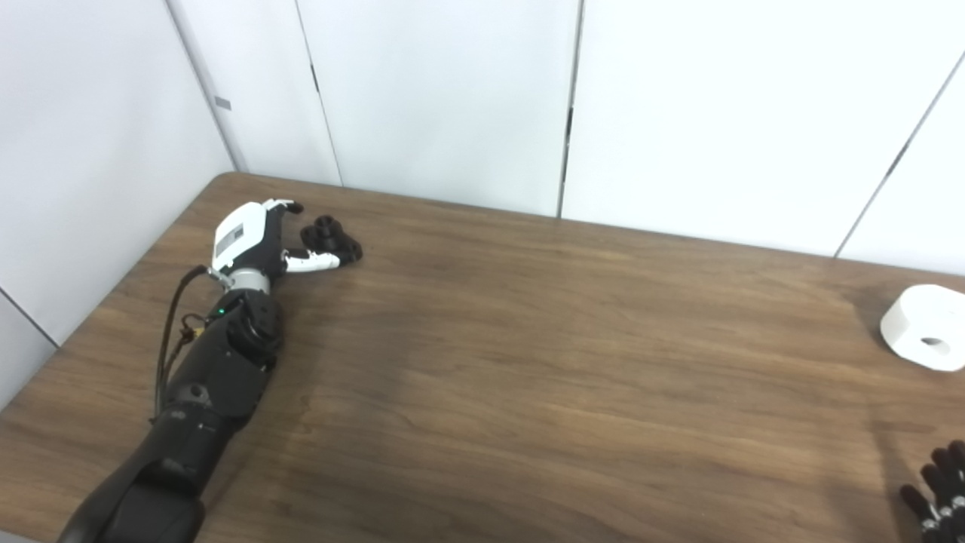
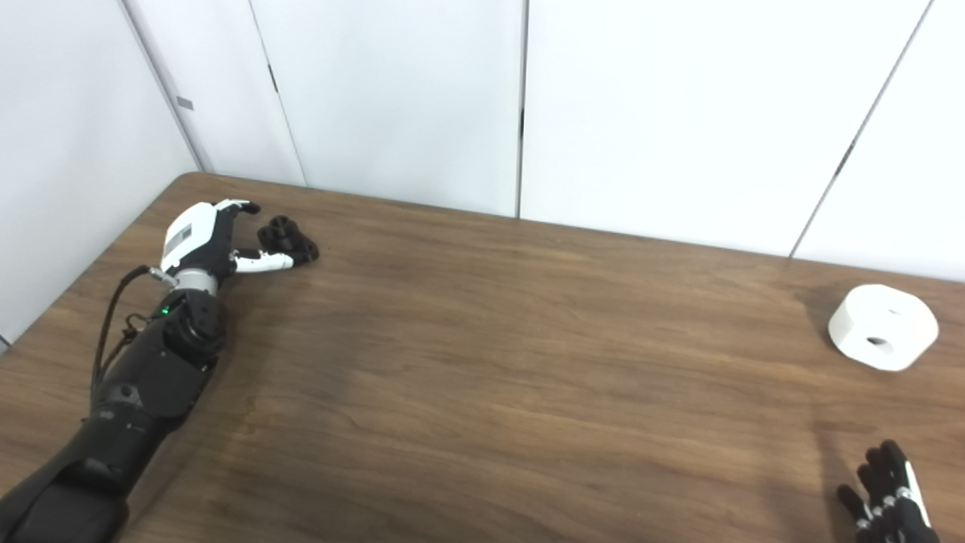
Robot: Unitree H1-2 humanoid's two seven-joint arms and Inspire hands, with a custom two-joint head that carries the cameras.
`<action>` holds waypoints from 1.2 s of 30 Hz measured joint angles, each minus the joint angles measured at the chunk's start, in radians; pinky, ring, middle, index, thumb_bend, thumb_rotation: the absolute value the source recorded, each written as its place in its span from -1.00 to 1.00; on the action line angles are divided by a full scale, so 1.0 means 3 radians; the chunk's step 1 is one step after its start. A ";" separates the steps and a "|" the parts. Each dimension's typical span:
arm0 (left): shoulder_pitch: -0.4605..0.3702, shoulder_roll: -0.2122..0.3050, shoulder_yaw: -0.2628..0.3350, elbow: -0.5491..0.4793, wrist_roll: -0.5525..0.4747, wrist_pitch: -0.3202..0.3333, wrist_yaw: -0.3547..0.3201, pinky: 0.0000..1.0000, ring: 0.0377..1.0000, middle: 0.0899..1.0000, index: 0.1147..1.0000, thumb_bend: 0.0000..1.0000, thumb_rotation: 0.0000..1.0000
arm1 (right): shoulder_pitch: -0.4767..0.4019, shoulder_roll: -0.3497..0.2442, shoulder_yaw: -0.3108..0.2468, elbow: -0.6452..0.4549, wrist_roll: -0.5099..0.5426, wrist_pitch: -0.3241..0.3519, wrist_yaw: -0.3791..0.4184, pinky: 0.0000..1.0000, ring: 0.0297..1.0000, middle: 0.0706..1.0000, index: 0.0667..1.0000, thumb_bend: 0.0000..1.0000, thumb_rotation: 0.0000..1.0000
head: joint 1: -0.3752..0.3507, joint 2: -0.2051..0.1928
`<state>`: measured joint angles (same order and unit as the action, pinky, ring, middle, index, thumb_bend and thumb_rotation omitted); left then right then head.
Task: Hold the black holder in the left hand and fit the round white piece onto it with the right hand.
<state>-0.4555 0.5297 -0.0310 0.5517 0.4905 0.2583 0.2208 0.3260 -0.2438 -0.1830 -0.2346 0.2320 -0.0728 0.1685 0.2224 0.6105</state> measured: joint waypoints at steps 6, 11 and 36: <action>-0.0036 0.0027 -0.0034 0.0100 -0.0023 -0.0070 -0.0062 1.00 1.00 0.89 0.49 1.00 -0.39 | 0.0003 -0.0002 0.0001 0.0000 -0.0006 -0.0006 0.0000 1.00 1.00 1.00 1.00 0.30 1.00 | -0.0005 0.0000; -0.0076 0.0102 -0.0060 0.0122 -0.0114 -0.0140 -0.0263 1.00 1.00 0.94 0.48 1.00 -0.47 | 0.0005 -0.0002 0.0002 -0.0001 -0.0019 -0.0009 -0.0002 1.00 1.00 1.00 1.00 0.32 1.00 | -0.0015 0.0000; -0.0088 0.0118 -0.0074 0.0076 -0.0207 -0.0236 -0.0457 1.00 1.00 0.91 0.38 0.88 -0.80 | 0.0012 -0.0029 0.0006 -0.0007 -0.0020 -0.0004 -0.0001 1.00 1.00 1.00 1.00 0.37 1.00 | 0.0138 -0.0046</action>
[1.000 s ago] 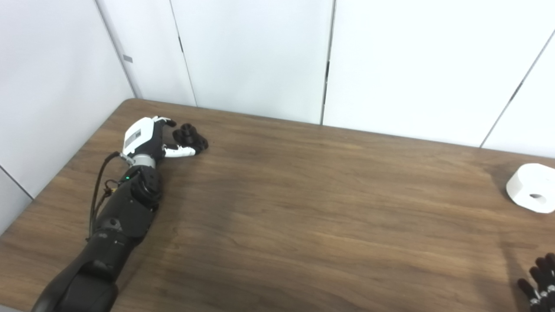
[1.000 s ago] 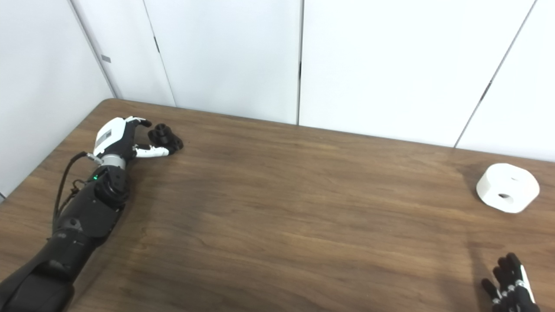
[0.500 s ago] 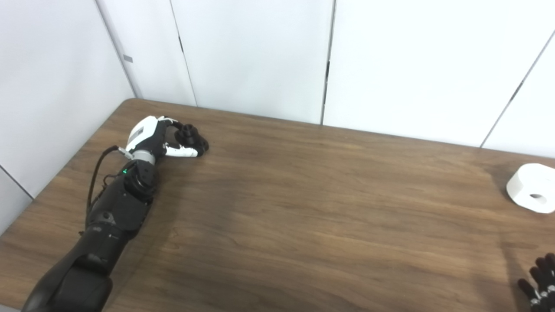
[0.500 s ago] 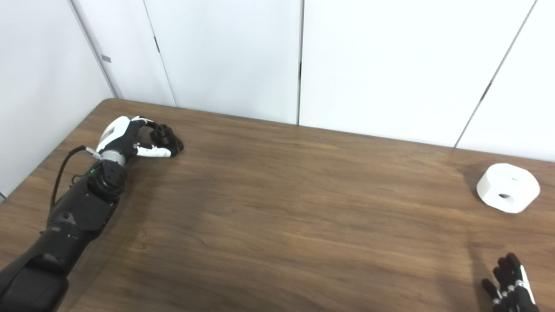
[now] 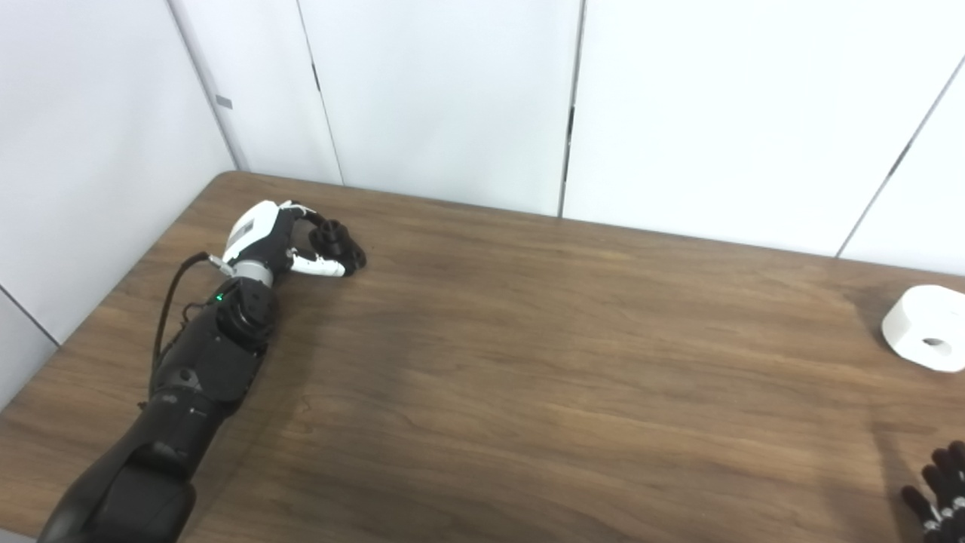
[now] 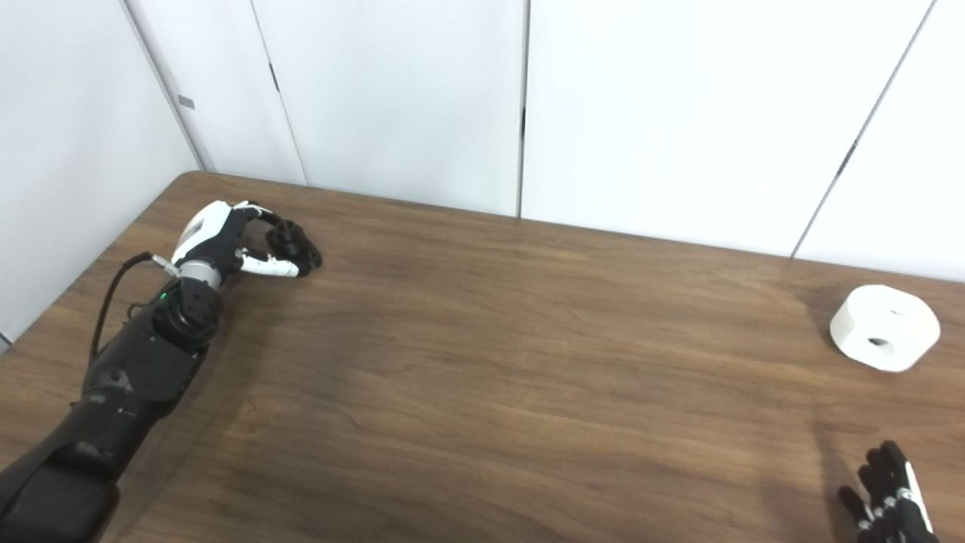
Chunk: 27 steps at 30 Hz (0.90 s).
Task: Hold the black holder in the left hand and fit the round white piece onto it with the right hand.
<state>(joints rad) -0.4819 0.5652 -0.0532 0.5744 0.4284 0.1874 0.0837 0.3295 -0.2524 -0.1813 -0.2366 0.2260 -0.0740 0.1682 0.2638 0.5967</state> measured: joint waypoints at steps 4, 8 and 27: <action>-0.0001 0.0005 0.0000 0.0019 0.0000 -0.0017 -0.0021 1.00 1.00 0.91 0.39 0.87 -0.82 | 0.0000 0.0000 0.0000 0.0000 0.0000 0.0000 0.0000 1.00 1.00 1.00 1.00 0.36 1.00 | -0.0010 0.0005; -0.0001 0.0005 0.0004 0.0012 -0.0001 -0.0016 -0.0023 1.00 1.00 0.90 0.38 0.89 -0.82 | -0.0001 0.0000 0.0001 0.0002 -0.0001 0.0000 0.0000 1.00 1.00 1.00 1.00 0.35 1.00 | 0.0000 -0.0025; 0.0016 -0.0023 -0.0043 0.0107 0.0017 -0.0167 0.0131 1.00 0.99 0.89 0.45 0.91 -0.71 | -0.0035 -0.0010 0.0001 0.0141 -0.0067 -0.0175 0.0022 1.00 1.00 0.97 1.00 0.29 1.00 | 0.0174 -0.0373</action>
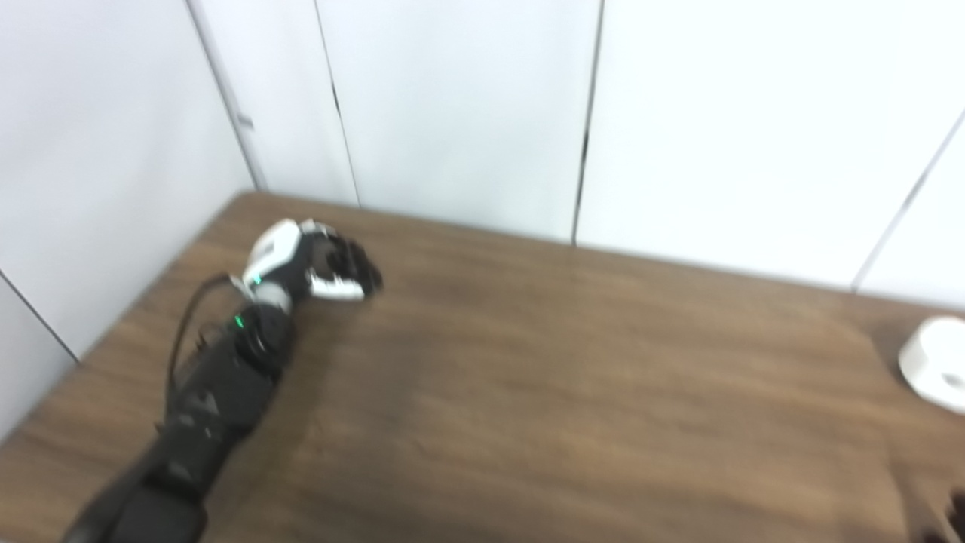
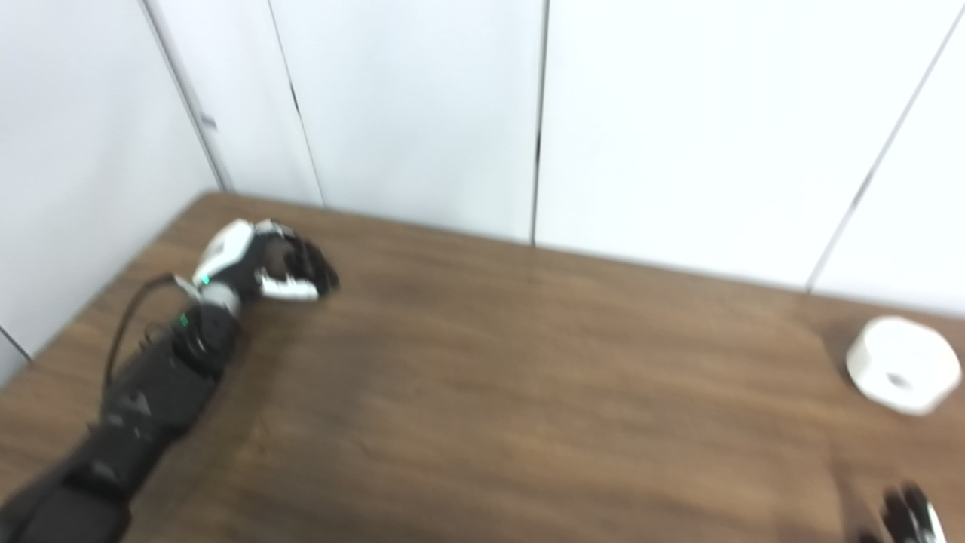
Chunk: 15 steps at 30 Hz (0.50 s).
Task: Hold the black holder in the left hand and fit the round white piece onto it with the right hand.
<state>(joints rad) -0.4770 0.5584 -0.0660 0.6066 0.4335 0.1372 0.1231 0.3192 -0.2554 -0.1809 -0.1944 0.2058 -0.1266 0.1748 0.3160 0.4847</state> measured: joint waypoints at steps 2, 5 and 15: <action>0.0000 0.0000 -0.0002 0.0009 0.0000 -0.0002 0.0006 1.00 0.99 0.89 0.46 0.90 -0.71 | -0.0002 0.0000 -0.0001 0.0003 0.0001 0.0000 0.0001 1.00 1.00 0.96 1.00 0.31 1.00 | 0.0000 -0.0005; 0.0000 0.0001 -0.0010 0.0009 0.0001 -0.0002 0.0007 1.00 0.99 0.89 0.46 0.90 -0.73 | -0.0002 0.0000 -0.0002 0.0005 0.0000 0.0000 0.0001 1.00 1.00 0.96 1.00 0.33 1.00 | -0.0015 0.0000; 0.0006 0.0006 -0.0019 0.0008 0.0002 -0.0063 0.0039 1.00 0.98 0.87 0.46 0.90 -0.75 | -0.0002 -0.0002 -0.0002 0.0003 0.0000 0.0002 0.0001 1.00 1.00 0.96 1.00 0.32 1.00 | -0.0041 0.0020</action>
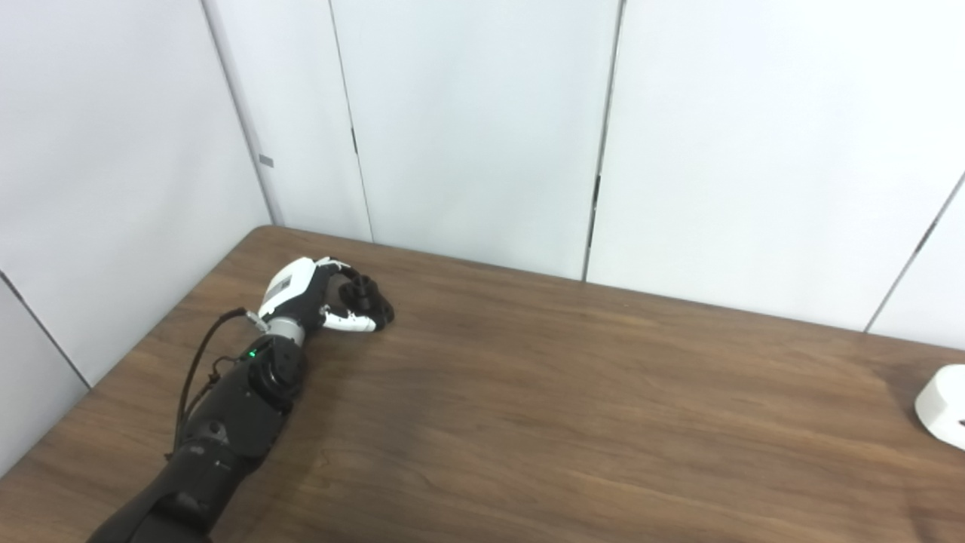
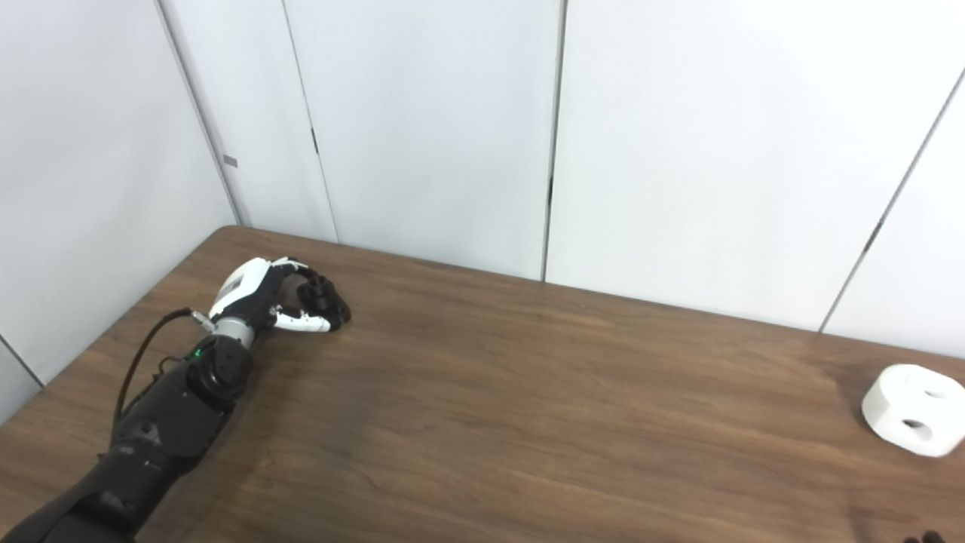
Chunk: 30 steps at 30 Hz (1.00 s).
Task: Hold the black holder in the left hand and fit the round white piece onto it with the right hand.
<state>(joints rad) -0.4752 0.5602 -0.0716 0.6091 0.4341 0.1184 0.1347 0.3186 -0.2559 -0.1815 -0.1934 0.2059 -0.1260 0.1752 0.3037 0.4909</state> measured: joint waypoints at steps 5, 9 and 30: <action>0.0009 0.0002 -0.0012 -0.0016 0.0005 -0.0006 0.0004 1.00 0.97 0.87 0.47 0.88 -0.77 | 0.0001 0.0000 -0.0001 -0.0003 -0.0002 0.0003 -0.0003 1.00 1.00 0.94 1.00 0.32 1.00 | 0.0000 0.0031; 0.0010 0.0002 0.0000 -0.0045 -0.0005 -0.0004 -0.0025 1.00 1.00 0.89 0.51 0.89 -0.79 | 0.0004 0.0000 0.0000 -0.0018 -0.0007 0.0011 -0.0013 1.00 1.00 0.94 1.00 0.33 1.00 | 0.0000 0.0061; 0.0011 0.0006 0.0059 -0.0094 -0.0101 0.0009 -0.0184 1.00 1.00 0.88 0.52 0.91 -0.87 | 0.0013 -0.0004 0.0002 -0.0029 -0.0012 0.0013 -0.0025 1.00 1.00 0.90 1.00 0.36 1.00 | -0.0015 0.0118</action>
<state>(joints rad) -0.4719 0.5621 -0.0538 0.5809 0.4037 0.1210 0.0794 0.3224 -0.2571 -0.1808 -0.2020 0.2024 -0.1222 0.1677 0.2991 0.5262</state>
